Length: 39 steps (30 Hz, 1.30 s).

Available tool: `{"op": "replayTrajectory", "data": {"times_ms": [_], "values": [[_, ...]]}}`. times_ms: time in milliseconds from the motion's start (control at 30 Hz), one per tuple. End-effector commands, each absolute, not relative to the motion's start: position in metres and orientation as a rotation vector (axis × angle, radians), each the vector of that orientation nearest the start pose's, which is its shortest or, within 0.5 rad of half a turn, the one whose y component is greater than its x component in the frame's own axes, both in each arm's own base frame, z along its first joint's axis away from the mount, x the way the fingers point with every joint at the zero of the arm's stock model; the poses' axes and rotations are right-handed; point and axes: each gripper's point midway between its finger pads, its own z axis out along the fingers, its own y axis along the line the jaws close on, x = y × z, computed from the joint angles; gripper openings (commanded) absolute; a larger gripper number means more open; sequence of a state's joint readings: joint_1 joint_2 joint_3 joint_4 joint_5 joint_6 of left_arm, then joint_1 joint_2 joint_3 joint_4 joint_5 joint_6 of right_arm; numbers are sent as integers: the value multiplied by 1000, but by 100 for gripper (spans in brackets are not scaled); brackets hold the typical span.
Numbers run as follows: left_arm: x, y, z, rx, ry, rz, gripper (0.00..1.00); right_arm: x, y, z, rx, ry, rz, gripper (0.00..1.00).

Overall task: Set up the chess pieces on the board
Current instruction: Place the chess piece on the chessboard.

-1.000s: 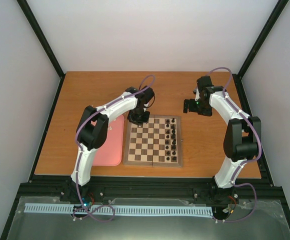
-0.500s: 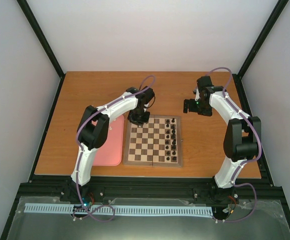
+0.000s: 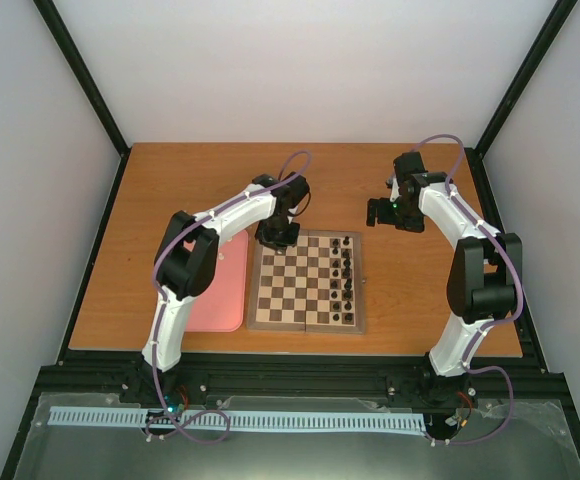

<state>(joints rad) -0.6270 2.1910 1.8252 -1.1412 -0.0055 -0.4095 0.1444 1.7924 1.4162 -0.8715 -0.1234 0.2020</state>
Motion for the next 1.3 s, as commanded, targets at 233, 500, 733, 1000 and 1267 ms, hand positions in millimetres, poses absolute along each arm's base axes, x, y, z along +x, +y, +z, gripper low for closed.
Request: {"op": "replayTrajectory", "data": {"times_ms": [233,500,733,1000,1267], "values": [[371,-262,50,342,3036,-55,11,400,74,105,52,2830,235,100],[371,-260,52,338,3036,-46,16,401,76,104,52,2831,250,100],[369,-257,52,340,3043,-37,16,402,77,104,52,2831,258,100],[366,-254,52,344,3046,-31,16,402,77,104,52,2831,260,100],[367,-254,57,346,3036,-34,20,402,77,103,48,2832,260,100]]}}
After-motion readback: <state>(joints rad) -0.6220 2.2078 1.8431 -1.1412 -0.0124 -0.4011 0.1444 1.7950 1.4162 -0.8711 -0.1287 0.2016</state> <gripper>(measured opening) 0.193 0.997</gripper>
